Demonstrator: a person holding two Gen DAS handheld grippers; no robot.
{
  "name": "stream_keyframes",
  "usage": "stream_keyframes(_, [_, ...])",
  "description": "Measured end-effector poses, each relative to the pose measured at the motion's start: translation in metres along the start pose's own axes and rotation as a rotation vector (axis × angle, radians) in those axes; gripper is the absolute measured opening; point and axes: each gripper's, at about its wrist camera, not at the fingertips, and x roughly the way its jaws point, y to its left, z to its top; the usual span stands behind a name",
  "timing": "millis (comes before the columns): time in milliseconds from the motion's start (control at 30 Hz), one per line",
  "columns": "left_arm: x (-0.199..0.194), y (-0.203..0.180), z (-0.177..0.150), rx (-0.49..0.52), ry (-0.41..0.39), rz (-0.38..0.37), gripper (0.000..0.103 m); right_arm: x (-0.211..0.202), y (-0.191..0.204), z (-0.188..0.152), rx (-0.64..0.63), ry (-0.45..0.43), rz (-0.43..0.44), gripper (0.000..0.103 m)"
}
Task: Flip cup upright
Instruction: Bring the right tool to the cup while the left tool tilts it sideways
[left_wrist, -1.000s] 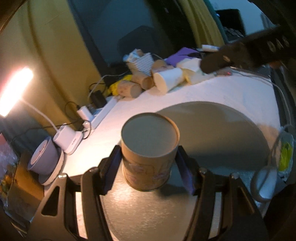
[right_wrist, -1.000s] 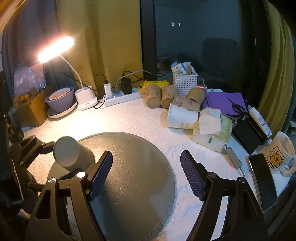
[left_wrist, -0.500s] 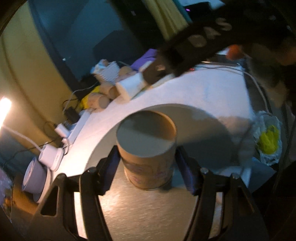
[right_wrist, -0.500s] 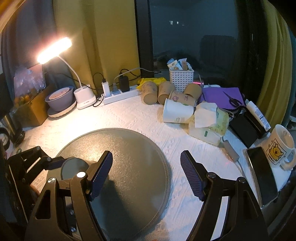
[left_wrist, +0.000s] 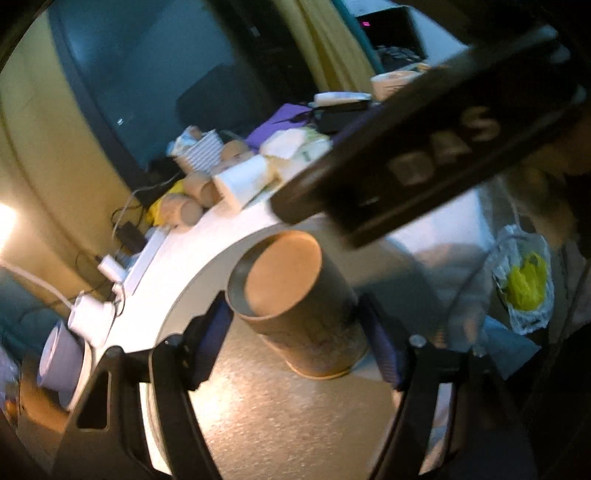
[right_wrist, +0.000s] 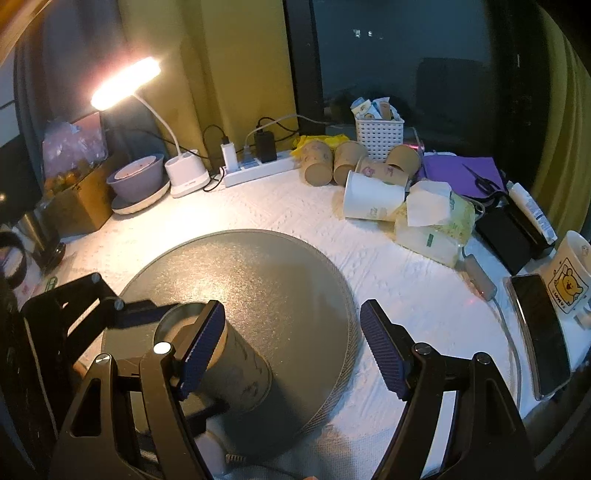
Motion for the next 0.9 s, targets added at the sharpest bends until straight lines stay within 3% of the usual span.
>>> stream_keyframes(200, [-0.003, 0.033, -0.008, -0.065, 0.015, 0.118, 0.062, 0.002, 0.0, 0.004, 0.006, -0.007, 0.0, 0.079])
stream_keyframes(333, [-0.002, 0.046, -0.016, -0.045, 0.016, 0.197, 0.061, 0.006, 0.001, 0.006, 0.005, -0.006, 0.004, 0.079])
stream_keyframes(467, [0.001, 0.043, -0.015, -0.017, 0.006, 0.184, 0.06, 0.008, 0.002, 0.009, 0.003, -0.008, 0.01, 0.079])
stream_keyframes(567, [-0.006, 0.019, -0.007, 0.1, -0.051, 0.184, 0.06, 0.006, 0.001, 0.01, 0.007, -0.016, 0.008, 0.079])
stream_keyframes(900, [0.0, -0.037, 0.015, 0.317, -0.086, 0.093, 0.061, -0.005, -0.029, -0.004, 0.077, -0.015, -0.038, 0.079])
